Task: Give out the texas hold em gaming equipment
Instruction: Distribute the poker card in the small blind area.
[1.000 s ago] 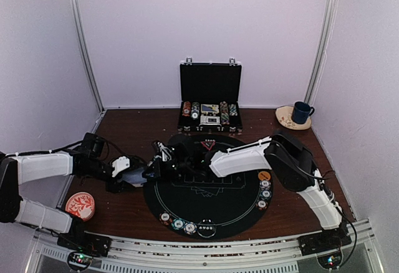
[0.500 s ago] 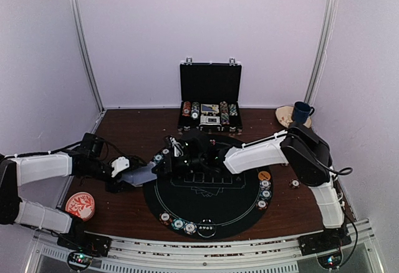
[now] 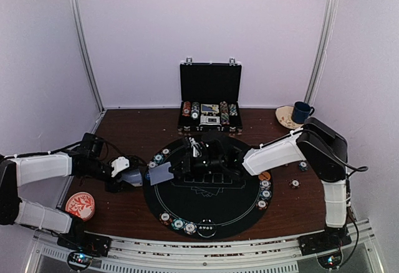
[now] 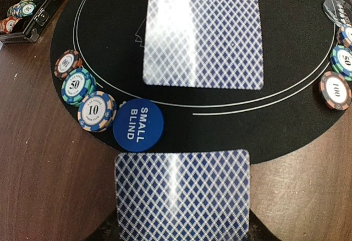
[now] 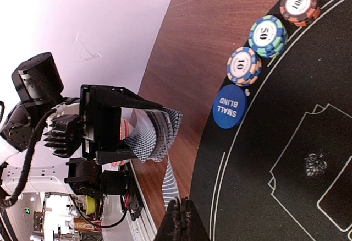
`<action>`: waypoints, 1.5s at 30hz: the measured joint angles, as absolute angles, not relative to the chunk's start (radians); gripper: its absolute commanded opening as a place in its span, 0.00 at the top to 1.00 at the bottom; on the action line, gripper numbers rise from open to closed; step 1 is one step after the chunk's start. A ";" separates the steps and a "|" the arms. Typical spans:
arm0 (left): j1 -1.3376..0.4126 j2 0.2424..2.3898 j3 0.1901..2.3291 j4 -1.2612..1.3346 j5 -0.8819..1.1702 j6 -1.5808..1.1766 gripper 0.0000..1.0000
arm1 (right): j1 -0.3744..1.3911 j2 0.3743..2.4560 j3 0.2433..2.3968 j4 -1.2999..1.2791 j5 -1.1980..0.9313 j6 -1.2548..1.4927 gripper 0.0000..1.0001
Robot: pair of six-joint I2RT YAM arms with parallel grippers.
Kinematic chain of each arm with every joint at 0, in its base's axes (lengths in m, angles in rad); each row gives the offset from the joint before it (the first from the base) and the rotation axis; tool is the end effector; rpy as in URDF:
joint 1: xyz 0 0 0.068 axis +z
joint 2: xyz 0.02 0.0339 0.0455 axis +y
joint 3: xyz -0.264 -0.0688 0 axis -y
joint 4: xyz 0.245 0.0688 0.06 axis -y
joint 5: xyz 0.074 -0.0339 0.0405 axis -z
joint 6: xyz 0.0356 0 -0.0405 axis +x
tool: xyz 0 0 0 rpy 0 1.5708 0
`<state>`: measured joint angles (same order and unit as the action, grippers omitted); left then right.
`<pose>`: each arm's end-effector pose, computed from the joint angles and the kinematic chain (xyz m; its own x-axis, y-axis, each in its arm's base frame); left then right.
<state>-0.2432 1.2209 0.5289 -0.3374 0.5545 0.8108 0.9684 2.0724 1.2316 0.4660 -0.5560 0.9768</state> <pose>0.1995 -0.0688 0.1620 -0.2337 0.6929 -0.6821 0.9254 0.3739 0.0627 0.2406 0.3831 0.1643 -0.9267 -0.1054 -0.3607 -0.3756 0.2928 0.8793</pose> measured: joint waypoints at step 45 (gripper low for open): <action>-0.243 1.206 0.521 -0.323 0.539 0.800 0.78 | 1.042 2.299 1.311 0.543 -0.430 1.121 1.00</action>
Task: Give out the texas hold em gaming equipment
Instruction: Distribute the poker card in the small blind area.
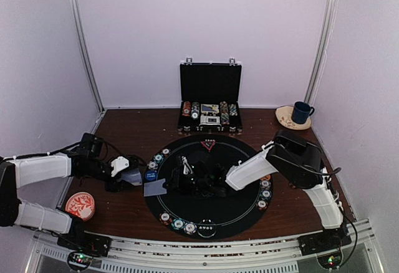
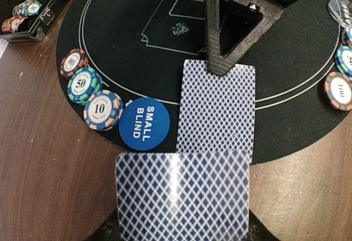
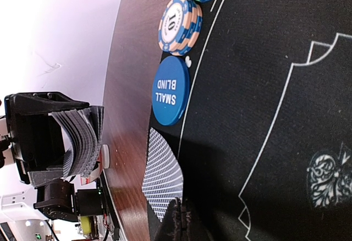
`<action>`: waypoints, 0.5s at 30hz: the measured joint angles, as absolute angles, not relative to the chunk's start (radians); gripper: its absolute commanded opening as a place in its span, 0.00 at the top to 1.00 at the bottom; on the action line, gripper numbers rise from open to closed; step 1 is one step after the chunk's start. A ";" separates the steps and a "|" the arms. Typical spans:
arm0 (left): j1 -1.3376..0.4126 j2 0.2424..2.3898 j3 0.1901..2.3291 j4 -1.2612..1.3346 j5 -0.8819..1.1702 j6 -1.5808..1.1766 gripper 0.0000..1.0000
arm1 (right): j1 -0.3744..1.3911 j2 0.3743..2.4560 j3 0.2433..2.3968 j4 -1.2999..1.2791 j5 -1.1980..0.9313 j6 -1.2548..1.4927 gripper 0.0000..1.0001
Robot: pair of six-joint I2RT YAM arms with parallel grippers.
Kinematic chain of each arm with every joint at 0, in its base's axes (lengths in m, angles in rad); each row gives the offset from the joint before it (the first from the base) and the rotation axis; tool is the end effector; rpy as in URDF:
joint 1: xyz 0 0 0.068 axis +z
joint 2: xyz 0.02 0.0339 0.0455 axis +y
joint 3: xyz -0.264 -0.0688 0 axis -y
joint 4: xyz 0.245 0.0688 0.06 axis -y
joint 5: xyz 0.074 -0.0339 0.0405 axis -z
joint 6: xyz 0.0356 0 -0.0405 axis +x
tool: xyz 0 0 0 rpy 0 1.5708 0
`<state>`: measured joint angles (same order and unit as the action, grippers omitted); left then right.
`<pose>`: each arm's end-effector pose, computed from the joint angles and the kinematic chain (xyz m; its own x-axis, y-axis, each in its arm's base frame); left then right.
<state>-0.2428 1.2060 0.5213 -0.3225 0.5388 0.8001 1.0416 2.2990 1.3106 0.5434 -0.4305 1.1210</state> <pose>0.1989 -0.0681 0.1633 -0.2327 0.6920 -0.6833 0.9178 0.3887 0.0811 0.2278 0.4189 0.0932 -0.9722 -0.0412 -0.2307 -0.2280 0.3927 0.8909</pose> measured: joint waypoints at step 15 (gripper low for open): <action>-0.243 1.206 0.521 -0.323 0.539 0.800 0.77 | 1.054 2.313 1.335 0.531 -0.395 1.126 0.96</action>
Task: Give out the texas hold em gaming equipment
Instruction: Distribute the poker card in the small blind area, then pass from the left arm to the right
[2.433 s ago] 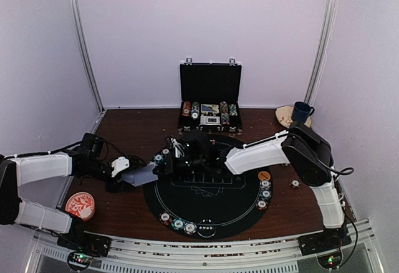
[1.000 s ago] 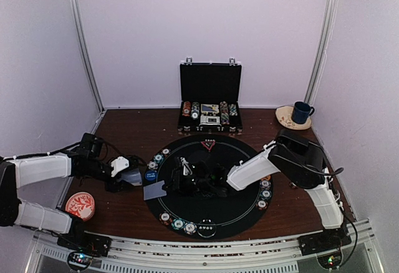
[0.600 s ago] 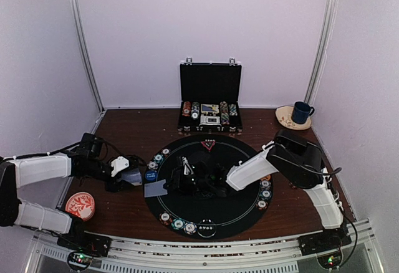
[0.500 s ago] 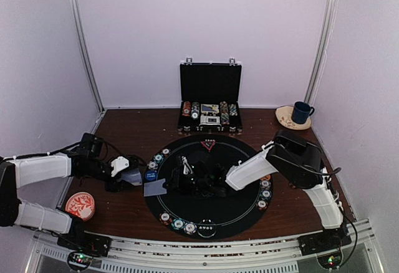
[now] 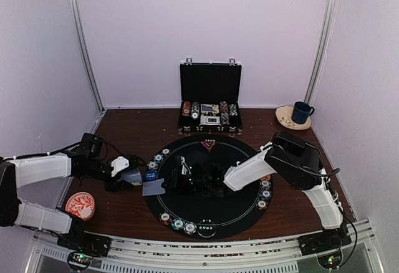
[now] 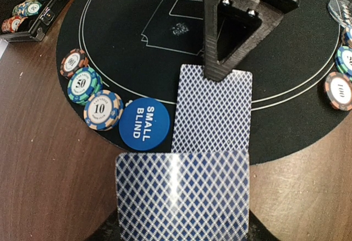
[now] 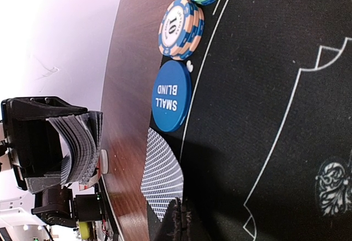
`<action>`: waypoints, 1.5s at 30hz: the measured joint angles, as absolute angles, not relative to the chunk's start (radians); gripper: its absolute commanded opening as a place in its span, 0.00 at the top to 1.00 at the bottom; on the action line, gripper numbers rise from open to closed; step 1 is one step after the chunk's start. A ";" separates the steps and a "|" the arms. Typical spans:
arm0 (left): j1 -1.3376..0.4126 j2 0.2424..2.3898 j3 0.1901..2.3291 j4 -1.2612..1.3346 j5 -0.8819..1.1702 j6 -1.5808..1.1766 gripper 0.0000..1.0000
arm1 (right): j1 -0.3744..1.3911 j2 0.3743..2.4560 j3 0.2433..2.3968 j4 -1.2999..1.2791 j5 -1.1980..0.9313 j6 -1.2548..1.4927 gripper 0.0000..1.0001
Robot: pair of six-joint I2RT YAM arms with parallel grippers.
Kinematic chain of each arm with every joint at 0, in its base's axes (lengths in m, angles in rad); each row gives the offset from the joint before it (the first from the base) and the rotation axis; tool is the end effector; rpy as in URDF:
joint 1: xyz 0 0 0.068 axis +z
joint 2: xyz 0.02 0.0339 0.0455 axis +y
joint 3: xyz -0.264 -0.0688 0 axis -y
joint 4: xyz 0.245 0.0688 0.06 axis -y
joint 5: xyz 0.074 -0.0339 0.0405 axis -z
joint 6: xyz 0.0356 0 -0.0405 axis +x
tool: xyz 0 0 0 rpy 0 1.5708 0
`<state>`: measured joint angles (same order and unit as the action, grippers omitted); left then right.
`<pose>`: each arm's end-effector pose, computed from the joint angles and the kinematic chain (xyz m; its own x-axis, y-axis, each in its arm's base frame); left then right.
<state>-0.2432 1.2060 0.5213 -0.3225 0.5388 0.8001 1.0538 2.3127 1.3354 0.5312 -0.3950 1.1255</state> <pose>0.1988 -0.0682 0.1633 -0.2324 0.6921 -0.6833 0.9180 0.3883 0.0811 0.2261 0.4254 0.0925 -0.9708 -0.0222 -0.2387 -0.2270 0.4050 0.8857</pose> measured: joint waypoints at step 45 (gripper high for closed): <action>-0.243 1.187 0.517 -0.332 0.565 0.816 0.77 | 1.072 2.273 1.521 0.447 -0.471 0.871 0.37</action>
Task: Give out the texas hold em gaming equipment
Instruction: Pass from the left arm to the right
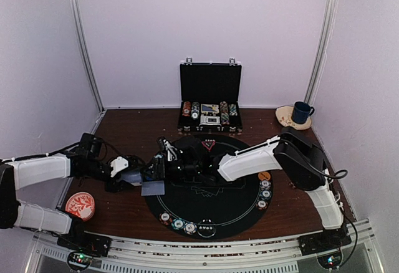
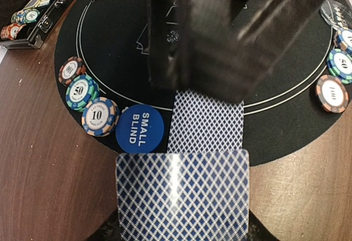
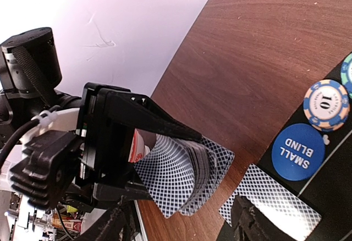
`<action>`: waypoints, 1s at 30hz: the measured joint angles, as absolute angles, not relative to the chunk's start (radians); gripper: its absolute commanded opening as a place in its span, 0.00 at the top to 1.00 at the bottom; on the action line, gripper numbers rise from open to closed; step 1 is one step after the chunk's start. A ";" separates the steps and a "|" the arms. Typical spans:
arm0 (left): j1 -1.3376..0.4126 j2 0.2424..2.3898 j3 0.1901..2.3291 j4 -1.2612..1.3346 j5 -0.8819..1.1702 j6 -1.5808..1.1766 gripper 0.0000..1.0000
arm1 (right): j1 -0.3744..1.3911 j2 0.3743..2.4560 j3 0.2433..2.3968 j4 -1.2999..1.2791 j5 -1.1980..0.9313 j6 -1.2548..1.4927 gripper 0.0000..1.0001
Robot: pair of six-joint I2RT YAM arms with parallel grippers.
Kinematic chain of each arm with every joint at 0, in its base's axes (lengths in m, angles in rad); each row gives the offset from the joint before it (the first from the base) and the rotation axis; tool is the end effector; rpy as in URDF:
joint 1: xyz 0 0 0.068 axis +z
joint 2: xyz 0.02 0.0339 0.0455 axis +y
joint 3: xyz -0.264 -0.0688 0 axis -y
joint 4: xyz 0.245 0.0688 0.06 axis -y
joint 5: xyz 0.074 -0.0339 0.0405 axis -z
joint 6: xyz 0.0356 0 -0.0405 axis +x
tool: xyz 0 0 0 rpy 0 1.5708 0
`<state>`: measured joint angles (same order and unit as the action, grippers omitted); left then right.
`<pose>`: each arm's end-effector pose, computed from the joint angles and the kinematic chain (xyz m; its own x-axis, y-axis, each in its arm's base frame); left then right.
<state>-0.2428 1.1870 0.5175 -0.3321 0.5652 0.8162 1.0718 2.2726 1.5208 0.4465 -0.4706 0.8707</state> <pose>0.1959 -0.0682 0.1656 -0.2080 0.6854 -0.6979 0.9267 0.3664 0.0836 0.2305 0.4566 0.1598 -0.8495 -0.1343 -0.5103 -0.5276 0.2320 0.8172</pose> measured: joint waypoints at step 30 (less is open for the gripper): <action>-0.243 1.164 0.514 -0.361 0.589 0.833 0.77 | 1.092 2.431 1.717 0.405 -0.509 0.889 0.37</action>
<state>-0.2428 1.1637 0.5144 -0.3611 0.5888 0.8326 1.0924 2.4306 1.7172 0.4049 -0.5087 0.8894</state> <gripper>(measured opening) 0.550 0.641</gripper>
